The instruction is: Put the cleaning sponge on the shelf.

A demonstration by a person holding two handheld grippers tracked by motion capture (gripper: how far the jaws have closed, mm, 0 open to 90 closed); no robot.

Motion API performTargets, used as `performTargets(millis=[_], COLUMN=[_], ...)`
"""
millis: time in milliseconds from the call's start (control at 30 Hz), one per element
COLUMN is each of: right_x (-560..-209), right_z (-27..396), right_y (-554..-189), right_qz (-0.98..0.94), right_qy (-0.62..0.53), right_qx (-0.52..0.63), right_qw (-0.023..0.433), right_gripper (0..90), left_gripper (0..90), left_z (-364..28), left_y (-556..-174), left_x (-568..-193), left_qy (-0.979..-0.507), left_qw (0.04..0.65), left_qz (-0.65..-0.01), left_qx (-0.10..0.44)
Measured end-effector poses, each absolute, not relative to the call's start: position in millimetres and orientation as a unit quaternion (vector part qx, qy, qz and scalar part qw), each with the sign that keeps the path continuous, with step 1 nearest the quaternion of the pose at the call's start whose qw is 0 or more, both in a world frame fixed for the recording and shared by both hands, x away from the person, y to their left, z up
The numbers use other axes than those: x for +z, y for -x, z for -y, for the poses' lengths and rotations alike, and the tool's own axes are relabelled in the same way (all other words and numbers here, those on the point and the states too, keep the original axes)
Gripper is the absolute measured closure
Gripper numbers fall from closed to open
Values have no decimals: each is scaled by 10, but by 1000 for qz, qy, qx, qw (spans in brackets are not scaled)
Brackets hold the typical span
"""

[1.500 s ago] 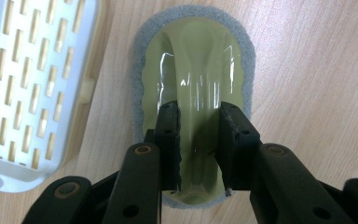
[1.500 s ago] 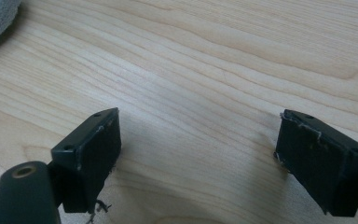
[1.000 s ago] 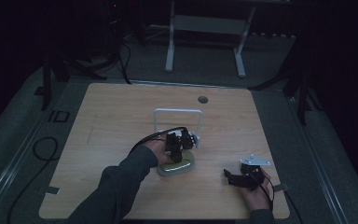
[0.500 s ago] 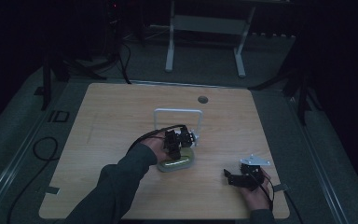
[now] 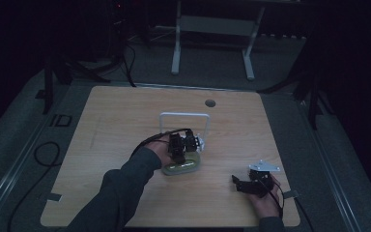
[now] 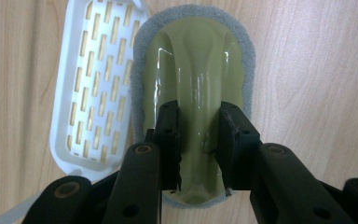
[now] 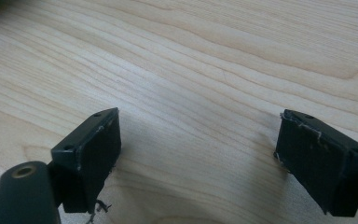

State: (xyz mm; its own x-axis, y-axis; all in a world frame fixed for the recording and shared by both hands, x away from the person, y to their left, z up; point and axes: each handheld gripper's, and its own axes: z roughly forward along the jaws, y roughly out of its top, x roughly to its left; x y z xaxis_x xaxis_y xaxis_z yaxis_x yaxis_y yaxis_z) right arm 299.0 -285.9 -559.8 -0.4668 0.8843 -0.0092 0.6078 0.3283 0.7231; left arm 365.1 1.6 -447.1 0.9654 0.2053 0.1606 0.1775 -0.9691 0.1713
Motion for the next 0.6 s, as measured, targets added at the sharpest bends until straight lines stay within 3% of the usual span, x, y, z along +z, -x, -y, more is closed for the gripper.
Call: performTargets(millis=[600], right_x=[-5598], right_z=[2859], right_y=[-2990], right_qz=[-788], right_qy=[-473], right_qx=[335], right_qw=[207], right_gripper=[136], left_gripper=[716], left_z=[-65], left_y=[-3701], left_x=[-4467], left_qy=[-987], left_qw=[91], left_qz=[-76], left_qx=[112])
